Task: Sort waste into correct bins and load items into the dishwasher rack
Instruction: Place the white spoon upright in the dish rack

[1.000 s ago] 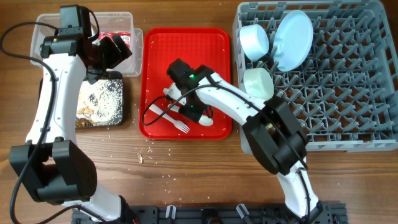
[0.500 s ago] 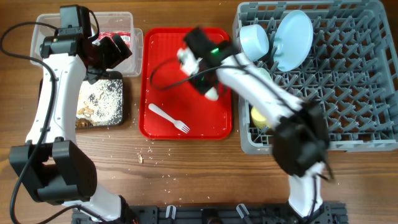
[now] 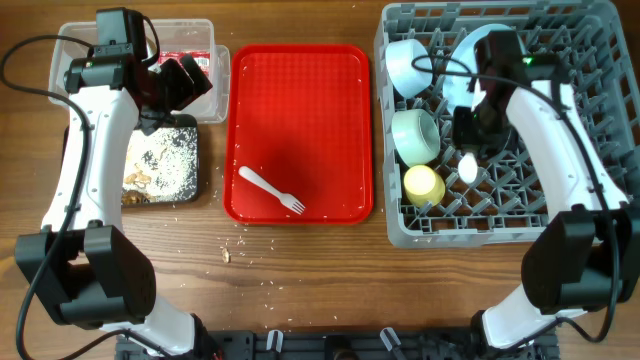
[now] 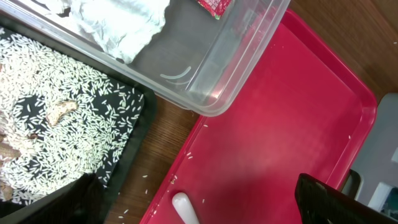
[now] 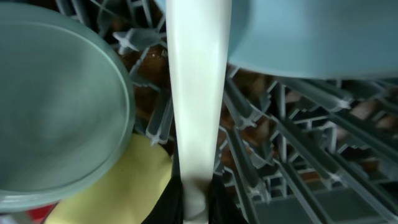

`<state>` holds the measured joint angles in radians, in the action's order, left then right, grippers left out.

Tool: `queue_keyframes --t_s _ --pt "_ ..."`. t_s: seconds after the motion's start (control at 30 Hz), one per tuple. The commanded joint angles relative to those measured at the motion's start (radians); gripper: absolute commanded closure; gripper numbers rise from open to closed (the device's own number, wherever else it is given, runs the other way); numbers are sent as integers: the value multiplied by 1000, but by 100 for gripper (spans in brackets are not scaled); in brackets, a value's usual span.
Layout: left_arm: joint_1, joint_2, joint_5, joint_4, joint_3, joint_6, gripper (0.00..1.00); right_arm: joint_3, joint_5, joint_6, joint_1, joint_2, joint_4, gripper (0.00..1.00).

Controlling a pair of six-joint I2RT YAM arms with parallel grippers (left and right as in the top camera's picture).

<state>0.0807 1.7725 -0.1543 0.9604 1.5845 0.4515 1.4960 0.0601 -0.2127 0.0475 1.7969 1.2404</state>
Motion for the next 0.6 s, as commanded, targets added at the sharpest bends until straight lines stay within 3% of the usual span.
queue_keyframes --t_s 0.0,0.07,0.17,0.4,0.47,0.57 --pt "1 -11 10 -3 10 -2 0 -59 7 -26 -3 12 -13 94" --pt "1 -11 10 -3 10 -2 0 -58 6 -22 -2 11 -17 89" --pt "1 -11 10 -3 10 -2 0 -21 -17 34 2 11 -18 71" --pt "1 -11 10 -3 10 -2 0 99 -96 125 6 5 -13 64" --pt "1 -11 10 -3 10 -2 0 219 -136 163 48 -6 -35 54" --pt "1 -11 10 -3 10 -2 0 277 -2 111 94 -6 -150 43"
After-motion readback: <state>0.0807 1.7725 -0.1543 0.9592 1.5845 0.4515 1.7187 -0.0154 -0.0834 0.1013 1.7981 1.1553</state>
